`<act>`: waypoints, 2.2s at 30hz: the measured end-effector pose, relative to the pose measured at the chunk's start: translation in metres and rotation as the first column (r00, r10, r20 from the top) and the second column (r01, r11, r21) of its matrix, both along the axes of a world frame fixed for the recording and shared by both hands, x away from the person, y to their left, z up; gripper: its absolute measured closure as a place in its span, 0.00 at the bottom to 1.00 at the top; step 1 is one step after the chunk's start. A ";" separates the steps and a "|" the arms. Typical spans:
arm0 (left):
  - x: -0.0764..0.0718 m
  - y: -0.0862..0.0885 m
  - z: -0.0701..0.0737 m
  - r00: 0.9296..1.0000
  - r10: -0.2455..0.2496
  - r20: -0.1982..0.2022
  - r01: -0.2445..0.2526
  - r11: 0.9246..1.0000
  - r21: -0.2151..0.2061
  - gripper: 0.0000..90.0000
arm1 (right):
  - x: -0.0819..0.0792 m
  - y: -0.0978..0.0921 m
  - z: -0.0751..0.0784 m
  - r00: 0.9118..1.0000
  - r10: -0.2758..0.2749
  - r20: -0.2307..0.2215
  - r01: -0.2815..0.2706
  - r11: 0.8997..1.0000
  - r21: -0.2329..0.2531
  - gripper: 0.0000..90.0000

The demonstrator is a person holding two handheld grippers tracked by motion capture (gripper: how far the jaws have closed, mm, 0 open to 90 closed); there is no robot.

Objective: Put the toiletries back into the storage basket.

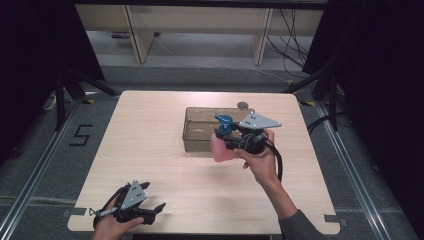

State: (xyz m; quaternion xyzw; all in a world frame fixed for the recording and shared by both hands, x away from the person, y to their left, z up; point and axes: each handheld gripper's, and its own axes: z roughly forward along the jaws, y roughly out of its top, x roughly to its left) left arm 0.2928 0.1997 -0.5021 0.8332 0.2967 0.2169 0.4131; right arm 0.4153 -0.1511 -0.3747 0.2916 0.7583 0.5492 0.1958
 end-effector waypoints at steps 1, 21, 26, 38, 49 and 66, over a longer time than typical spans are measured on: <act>0.000 0.001 0.001 1.000 -0.011 0.001 0.011 1.000 0.026 0.17 | 0.000 0.000 0.000 1.000 -0.006 -0.013 0.006 1.000 0.004 0.60; 0.001 0.003 0.001 1.000 -0.007 -0.003 0.007 1.000 0.024 0.17 | 0.028 -0.021 0.012 0.995 -0.097 0.035 0.096 0.995 0.016 0.60; 0.000 0.001 0.001 1.000 -0.003 0.001 0.003 1.000 0.006 0.17 | 0.035 -0.026 0.017 0.992 -0.117 0.041 0.116 0.993 0.017 0.60; 0.000 0.003 0.001 1.000 -0.010 -0.006 0.010 1.000 0.025 0.17 | 0.059 -0.037 0.017 0.981 -0.191 0.037 0.191 0.982 -0.004 0.60; 0.000 0.003 0.001 1.000 -0.010 -0.006 0.010 1.000 0.024 0.17 | 0.073 -0.040 0.005 0.972 -0.235 0.013 0.236 0.972 -0.011 0.60; 0.001 0.002 0.001 1.000 -0.008 -0.001 0.008 1.000 0.023 0.17 | 0.086 -0.049 -0.011 0.967 -0.254 0.026 0.255 0.967 -0.017 0.60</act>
